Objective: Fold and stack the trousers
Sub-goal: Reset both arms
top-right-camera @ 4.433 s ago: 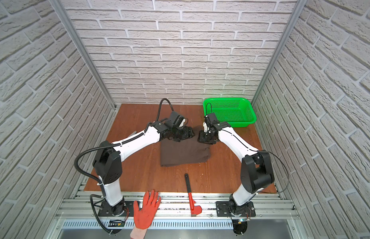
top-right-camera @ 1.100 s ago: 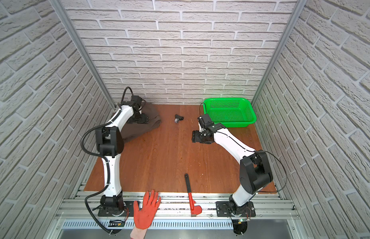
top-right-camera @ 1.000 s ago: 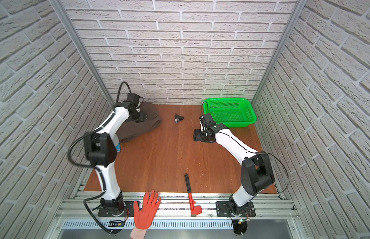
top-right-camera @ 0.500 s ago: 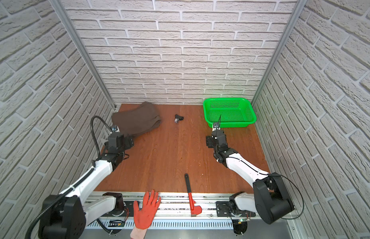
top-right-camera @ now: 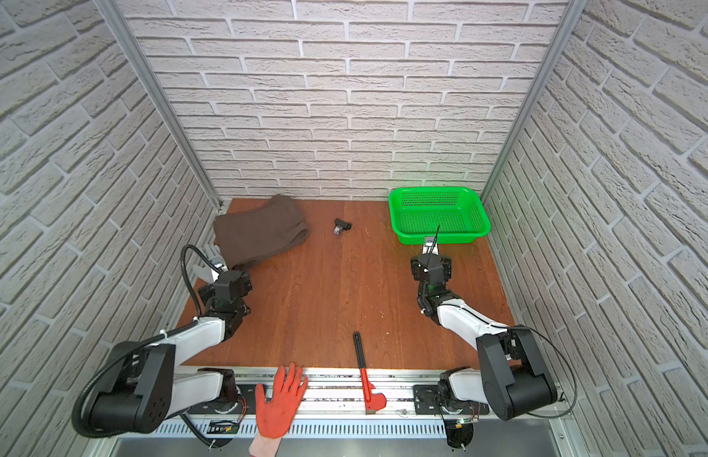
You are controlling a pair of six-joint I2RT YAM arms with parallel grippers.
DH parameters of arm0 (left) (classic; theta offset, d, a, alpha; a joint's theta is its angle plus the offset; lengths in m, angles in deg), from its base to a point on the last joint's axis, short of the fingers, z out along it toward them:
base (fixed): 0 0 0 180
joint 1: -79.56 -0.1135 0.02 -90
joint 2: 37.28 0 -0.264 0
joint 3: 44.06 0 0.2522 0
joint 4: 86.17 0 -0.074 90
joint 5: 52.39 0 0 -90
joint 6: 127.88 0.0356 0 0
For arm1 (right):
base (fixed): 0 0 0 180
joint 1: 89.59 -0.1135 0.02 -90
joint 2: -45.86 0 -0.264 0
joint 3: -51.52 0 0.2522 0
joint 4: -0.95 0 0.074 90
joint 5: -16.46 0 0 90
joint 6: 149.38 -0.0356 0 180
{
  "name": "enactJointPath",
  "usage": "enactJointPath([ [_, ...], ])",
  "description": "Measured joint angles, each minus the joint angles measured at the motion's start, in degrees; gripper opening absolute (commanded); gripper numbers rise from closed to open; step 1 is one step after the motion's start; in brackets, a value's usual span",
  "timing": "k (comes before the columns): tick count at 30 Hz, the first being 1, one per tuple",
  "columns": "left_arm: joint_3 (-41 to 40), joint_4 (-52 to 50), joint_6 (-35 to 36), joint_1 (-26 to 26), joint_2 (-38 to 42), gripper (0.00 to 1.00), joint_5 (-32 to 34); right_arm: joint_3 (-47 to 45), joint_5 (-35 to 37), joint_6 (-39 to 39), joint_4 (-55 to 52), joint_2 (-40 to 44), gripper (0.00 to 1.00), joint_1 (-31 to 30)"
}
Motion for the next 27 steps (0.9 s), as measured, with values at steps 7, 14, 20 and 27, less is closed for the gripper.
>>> enactJointPath([
  [7, -1.1, 9.5, 3.8, -1.5, -3.4, 0.98, -3.2, -7.7, -3.5, 0.6, 7.1, -1.3, 0.79, 1.0],
  [14, -1.0, 20.0, 8.3, -4.5, -11.5, 0.97, -11.5, -8.3, -9.0, 0.6, 14.8, -7.4, 0.8, 2.4],
  [20, 1.9, 20.9, 9.7, -6.1, -17.7, 0.98, -18.6, -8.2, -12.7, -0.3, 17.6, -9.8, 1.0, 5.0],
  [27, 2.2, 21.3, 9.7, -7.3, -18.0, 0.98, -20.8, -8.2, -14.3, -0.5, 17.9, -10.0, 0.99, 5.6],
])
